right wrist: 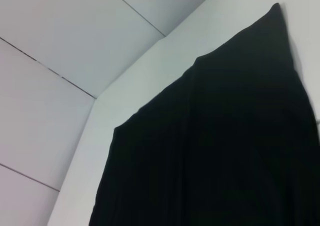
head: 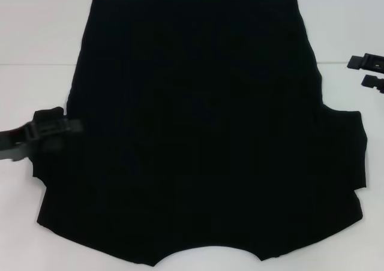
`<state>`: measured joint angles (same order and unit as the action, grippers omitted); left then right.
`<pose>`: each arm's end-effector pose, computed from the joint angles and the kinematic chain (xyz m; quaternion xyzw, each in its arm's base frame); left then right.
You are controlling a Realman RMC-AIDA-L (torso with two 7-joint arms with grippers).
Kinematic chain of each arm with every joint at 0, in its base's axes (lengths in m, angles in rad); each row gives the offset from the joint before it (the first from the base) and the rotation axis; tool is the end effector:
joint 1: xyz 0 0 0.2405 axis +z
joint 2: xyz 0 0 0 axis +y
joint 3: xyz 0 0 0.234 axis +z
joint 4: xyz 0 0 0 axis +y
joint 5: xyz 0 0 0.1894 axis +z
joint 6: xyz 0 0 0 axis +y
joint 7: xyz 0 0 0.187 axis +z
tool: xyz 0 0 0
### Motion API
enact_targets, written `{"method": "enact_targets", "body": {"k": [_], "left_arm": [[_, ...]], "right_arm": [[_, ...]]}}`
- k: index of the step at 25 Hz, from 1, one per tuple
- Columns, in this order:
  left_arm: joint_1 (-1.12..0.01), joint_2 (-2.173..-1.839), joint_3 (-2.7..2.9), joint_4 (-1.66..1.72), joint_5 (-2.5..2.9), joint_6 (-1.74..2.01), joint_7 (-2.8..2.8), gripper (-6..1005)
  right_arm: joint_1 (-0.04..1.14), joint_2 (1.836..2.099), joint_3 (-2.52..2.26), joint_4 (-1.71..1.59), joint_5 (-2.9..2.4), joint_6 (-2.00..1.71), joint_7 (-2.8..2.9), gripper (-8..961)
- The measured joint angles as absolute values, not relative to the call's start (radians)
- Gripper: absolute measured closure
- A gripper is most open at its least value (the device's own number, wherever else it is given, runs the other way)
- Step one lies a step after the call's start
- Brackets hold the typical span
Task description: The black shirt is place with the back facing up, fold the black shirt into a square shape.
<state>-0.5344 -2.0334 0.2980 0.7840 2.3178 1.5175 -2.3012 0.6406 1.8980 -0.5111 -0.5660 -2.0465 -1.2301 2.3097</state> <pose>-0.2868 0.3393 0.0407 -0.7007 -0.6403 -0.2601 0.1771 0.2660 0.4096 0.0658 -0.6901 0.6138 0.3064 0.2304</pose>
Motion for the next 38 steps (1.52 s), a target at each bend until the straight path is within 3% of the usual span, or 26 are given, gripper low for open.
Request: {"method": "enact_targets", "body": {"k": [6, 12, 17, 23, 38], "left_arm": [[-0.539, -2.016, 0.230, 0.807, 2.405, 1.523, -2.324, 148], [-0.539, -2.013, 0.220, 0.809, 2.430, 1.504, -2.326, 268], [-0.541, -2.012, 0.216, 0.810, 2.491, 1.459, -2.327, 511], [-0.540, -2.011, 0.217, 0.810, 2.517, 1.420, -2.319, 606], [-0.539, -2.017, 0.225, 0.760, 2.567, 1.320, -2.344, 605]], "right_arm": [[0.654, 1.877, -0.542, -0.568, -2.070, -1.231, 2.340, 149], [0.656, 1.876, -0.544, -0.568, -2.074, -1.237, 2.340, 149], [0.651, 1.875, -0.545, -0.568, -2.076, -1.248, 2.339, 150], [0.646, 1.873, -0.545, -0.568, -2.076, -1.254, 2.339, 151], [0.646, 1.873, -0.537, -0.568, -2.075, -1.259, 2.338, 150]]}}
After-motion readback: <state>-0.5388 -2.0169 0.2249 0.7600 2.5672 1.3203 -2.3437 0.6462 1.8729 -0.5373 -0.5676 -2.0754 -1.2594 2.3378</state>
